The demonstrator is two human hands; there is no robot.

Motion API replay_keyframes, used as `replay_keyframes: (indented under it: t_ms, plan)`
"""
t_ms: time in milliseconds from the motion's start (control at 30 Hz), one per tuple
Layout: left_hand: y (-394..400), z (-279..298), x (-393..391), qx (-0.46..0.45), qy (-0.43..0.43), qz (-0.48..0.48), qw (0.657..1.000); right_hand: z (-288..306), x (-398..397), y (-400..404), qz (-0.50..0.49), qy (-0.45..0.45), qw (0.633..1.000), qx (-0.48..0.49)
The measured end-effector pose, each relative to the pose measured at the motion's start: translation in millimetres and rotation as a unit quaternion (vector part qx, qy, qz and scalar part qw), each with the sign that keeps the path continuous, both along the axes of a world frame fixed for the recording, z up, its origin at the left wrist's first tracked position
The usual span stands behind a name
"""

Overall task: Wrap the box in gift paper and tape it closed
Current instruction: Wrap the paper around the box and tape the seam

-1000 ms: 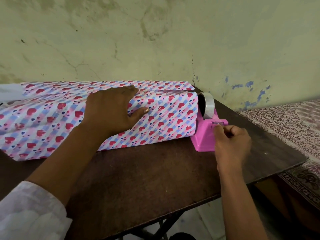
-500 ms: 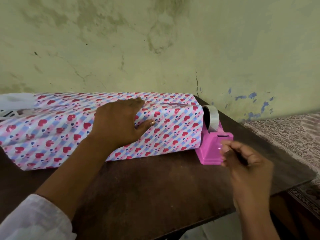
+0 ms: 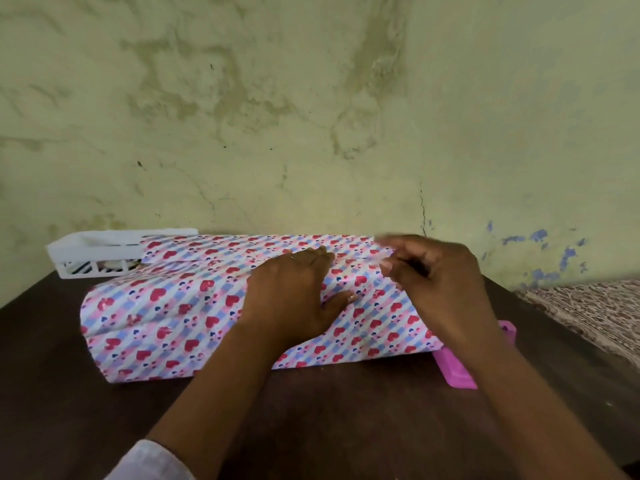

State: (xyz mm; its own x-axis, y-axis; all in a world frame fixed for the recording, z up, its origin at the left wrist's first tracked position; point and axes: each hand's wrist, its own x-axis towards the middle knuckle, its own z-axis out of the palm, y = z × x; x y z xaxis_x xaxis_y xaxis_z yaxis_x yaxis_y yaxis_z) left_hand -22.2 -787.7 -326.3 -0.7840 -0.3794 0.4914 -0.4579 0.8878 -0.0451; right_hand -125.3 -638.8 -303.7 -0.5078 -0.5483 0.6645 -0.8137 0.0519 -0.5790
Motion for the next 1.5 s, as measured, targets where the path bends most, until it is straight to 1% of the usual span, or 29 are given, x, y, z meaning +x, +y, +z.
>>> replay_keyframes:
  t_ms: [33, 133, 200, 333, 433, 567, 733, 833, 933, 1067, 1133, 1200, 1267, 1300, 1333, 1400, 1433, 1467, 1500]
  plan:
    - [0, 1, 0, -0.003, 0.003, 0.0, 1.0, 7, -5, -6, 0.023, -0.019, 0.999, 0.03]
    - [1, 0, 0, -0.009, 0.009, 0.006, 1.0, 26, -22, -25, 0.11, -0.121, 0.982, 0.096]
    - [0, -1, -1, -0.002, 0.02, 0.009, 1.0, 33, -30, -39, 0.137, -0.152, 0.969, 0.136]
    - [-1, -2, -3, 0.023, 0.041, 0.006, 0.999, 41, -42, -65, 0.146, -0.144, 0.949, 0.239]
    - [1, -1, -2, 0.008, 0.027, 0.009, 1.0, 47, -48, -76, 0.147, -0.121, 0.935, 0.301]
    - [1, 1, -2, 0.007, 0.019, 0.007, 1.0, 50, -53, -85, 0.145, -0.111, 0.922, 0.34]
    - [0, 1, -2, 0.009, 0.017, 0.014, 1.0, 49, -54, -90, 0.159, -0.111, 0.917, 0.35]
    - [0, 0, -3, 0.01, 0.019, 0.015, 1.0, 48, -52, -93, 0.14, -0.071, 0.918, 0.363]
    - [0, 0, -3, 0.015, 0.021, 0.012, 1.0, 52, -50, -99, 0.093, -0.044, 0.91, 0.401]
    - [1, 0, -2, 0.013, 0.024, 0.009, 1.0, 62, -51, -99, 0.016, -0.05, 0.876, 0.48]
    - [1, 1, -1, 0.014, 0.024, 0.005, 1.0, 67, -57, -93, -0.011, -0.067, 0.858, 0.51]
    - [1, 0, -1, 0.013, 0.024, 0.004, 1.0, 72, -62, -82, -0.04, -0.069, 0.86, 0.503]
    - [1, 0, -1, 0.015, 0.025, 0.004, 1.0, 70, -63, -76, -0.061, -0.056, 0.888, 0.453]
    - [0, 0, -2, 0.018, 0.024, 0.003, 1.0, 67, -60, -75, -0.049, -0.06, 0.903, 0.423]
    - [0, 0, -2, 0.021, 0.025, 0.003, 0.999, 64, -54, -76, -0.031, -0.07, 0.91, 0.408]
    - [1, 0, -2, 0.02, 0.033, 0.003, 0.999, 57, -44, -82, -0.015, -0.07, 0.899, 0.433]
    - [1, 0, -2, 0.016, 0.032, 0.003, 0.999, 54, -43, -83, -0.024, -0.061, 0.893, 0.445]
    - [1, 0, -2, 0.013, 0.03, 0.003, 0.999, 52, -44, -81, -0.04, -0.054, 0.895, 0.441]
    - [1, 0, -2, 0.015, 0.025, 0.003, 1.0, 50, -48, -75, -0.057, -0.051, 0.907, 0.414]
